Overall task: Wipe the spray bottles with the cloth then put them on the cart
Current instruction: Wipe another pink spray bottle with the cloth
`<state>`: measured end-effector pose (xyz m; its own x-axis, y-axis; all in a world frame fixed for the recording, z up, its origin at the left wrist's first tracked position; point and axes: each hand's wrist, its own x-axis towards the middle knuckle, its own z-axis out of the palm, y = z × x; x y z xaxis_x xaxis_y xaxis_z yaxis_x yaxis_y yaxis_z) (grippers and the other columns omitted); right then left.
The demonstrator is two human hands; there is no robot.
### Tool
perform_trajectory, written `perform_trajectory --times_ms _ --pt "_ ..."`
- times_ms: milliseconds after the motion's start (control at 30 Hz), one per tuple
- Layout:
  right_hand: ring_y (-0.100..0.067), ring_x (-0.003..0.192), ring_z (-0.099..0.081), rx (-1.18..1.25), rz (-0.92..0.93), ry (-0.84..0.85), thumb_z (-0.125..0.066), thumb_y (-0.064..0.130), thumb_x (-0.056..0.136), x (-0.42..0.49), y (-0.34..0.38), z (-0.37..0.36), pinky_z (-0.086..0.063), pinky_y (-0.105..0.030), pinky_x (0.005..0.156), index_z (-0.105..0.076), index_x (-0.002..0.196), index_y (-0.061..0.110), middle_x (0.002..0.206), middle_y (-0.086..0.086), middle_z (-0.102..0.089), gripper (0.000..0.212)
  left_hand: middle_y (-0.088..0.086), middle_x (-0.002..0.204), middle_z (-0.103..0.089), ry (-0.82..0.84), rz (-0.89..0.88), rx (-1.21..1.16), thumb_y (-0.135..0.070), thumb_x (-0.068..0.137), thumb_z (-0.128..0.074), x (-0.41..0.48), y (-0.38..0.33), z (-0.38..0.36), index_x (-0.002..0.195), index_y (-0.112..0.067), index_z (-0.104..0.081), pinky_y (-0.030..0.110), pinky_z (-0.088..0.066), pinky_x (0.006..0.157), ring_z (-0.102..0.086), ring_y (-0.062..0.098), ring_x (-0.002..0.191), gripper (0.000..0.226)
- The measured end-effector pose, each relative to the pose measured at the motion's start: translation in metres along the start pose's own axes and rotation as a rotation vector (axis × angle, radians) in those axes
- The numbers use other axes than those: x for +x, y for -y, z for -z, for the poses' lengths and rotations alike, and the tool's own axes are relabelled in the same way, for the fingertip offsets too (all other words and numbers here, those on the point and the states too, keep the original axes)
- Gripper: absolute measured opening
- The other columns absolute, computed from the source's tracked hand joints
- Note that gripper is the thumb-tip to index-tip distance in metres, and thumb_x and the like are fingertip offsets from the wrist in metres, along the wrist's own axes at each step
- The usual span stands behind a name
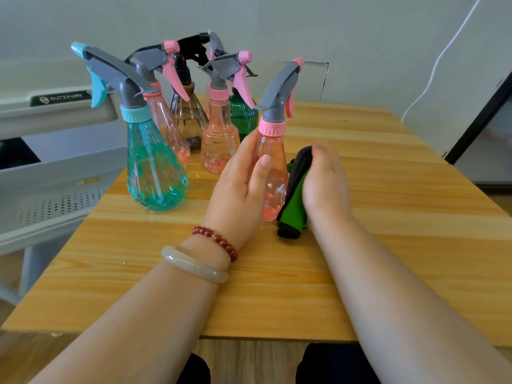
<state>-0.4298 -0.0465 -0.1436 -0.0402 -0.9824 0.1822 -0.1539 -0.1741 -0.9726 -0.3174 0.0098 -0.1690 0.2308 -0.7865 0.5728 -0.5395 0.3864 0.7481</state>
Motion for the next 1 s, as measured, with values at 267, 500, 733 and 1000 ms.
perform_trajectory --times_ms 267,500,733,1000 --pt "0.001 0.09 -0.063 0.077 0.468 -0.039 -0.073 0.021 0.087 -0.017 0.006 0.003 -0.047 -0.012 0.078 -0.055 0.106 0.03 0.099 0.012 -0.066 0.028 -0.045 0.114 -0.034 -0.025 0.02 -0.036 -0.025 0.106 -0.039 0.001 -0.001 0.001 0.133 -0.044 -0.026 -0.008 -0.027 0.085 -0.033 -0.038 0.104 0.036" --pt "-0.002 0.114 -0.058 0.129 0.58 0.178 -0.049 0.023 0.097 -0.022 -0.004 -0.01 -0.041 -0.016 0.096 -0.061 0.121 0.026 0.116 0.012 -0.064 0.027 -0.029 0.134 -0.04 -0.039 0.079 -0.113 -0.029 0.107 -0.033 0.003 0.0 0.001 0.136 -0.043 -0.027 -0.001 -0.026 0.101 -0.035 -0.019 0.125 0.032" --pt "0.0 0.085 -0.054 -0.174 0.329 0.091 -0.054 0.013 0.094 -0.014 -0.01 -0.009 -0.035 -0.002 0.069 -0.061 0.09 0.025 0.09 0.004 -0.061 0.015 -0.028 0.135 -0.04 -0.035 0.104 -0.049 -0.033 0.106 -0.034 0.004 0.004 0.004 0.151 -0.031 -0.027 0.006 -0.026 0.103 -0.038 -0.016 0.123 0.045" --pt "0.013 0.113 -0.051 0.047 0.527 0.152 -0.042 0.01 0.094 -0.026 0.002 -0.015 -0.037 -0.006 0.095 -0.057 0.128 0.021 0.119 0.014 -0.06 0.039 -0.025 0.133 -0.042 -0.015 0.069 -0.06 -0.034 0.104 -0.033 0.005 0.007 0.001 0.146 -0.034 -0.029 0.002 -0.028 0.1 -0.035 -0.025 0.118 0.043"
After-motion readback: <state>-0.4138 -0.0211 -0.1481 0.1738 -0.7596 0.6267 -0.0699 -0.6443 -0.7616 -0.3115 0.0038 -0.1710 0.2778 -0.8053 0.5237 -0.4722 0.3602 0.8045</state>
